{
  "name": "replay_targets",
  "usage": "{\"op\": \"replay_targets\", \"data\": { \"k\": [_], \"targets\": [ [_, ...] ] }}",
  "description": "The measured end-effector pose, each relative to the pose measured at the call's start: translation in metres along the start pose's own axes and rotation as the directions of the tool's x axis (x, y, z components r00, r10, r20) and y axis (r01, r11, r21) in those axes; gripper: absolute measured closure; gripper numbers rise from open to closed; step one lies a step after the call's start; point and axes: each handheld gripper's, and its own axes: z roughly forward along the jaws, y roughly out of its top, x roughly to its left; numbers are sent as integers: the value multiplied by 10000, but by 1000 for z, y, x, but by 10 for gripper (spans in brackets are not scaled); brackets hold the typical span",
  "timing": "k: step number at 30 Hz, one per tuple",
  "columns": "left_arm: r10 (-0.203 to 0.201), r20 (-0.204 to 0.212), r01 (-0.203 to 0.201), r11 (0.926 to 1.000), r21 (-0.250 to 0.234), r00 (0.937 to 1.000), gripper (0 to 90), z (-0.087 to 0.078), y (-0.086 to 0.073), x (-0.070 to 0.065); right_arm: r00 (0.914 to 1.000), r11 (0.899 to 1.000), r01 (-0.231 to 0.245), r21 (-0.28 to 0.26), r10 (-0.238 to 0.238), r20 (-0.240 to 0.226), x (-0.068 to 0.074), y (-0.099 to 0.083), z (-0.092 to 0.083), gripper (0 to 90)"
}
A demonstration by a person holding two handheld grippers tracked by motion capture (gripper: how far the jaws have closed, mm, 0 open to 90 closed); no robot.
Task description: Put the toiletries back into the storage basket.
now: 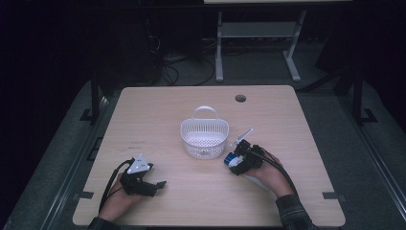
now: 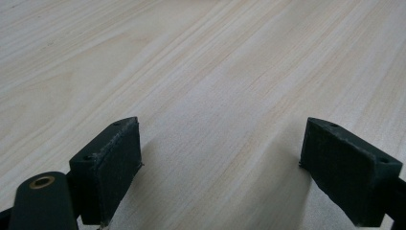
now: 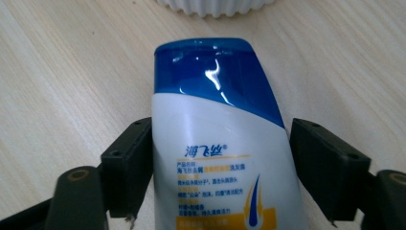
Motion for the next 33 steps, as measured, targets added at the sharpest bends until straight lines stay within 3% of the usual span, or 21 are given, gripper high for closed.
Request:
{"op": "replay_targets", "data": {
  "k": [10,14,25,33],
  "targets": [
    [8,1,-8,10000,9,10000,128,0,0,0,10000,10000,77,-31,-77,-34,1,0,-2,327],
    [5,2,-5,10000,8,10000,128,0,0,0,9999,9999,-150,-81,151,70,0,-1,-3,332],
    [11,12,-11,10000,9,10000,128,0,0,0,9987,9925,-492,-1118,471,-215,-7,-6,-20,334],
    [7,12,-7,10000,8,10000,128,0,0,0,9974,9781,-702,-1957,663,-266,-8,-10,-36,336]
  ]
}}
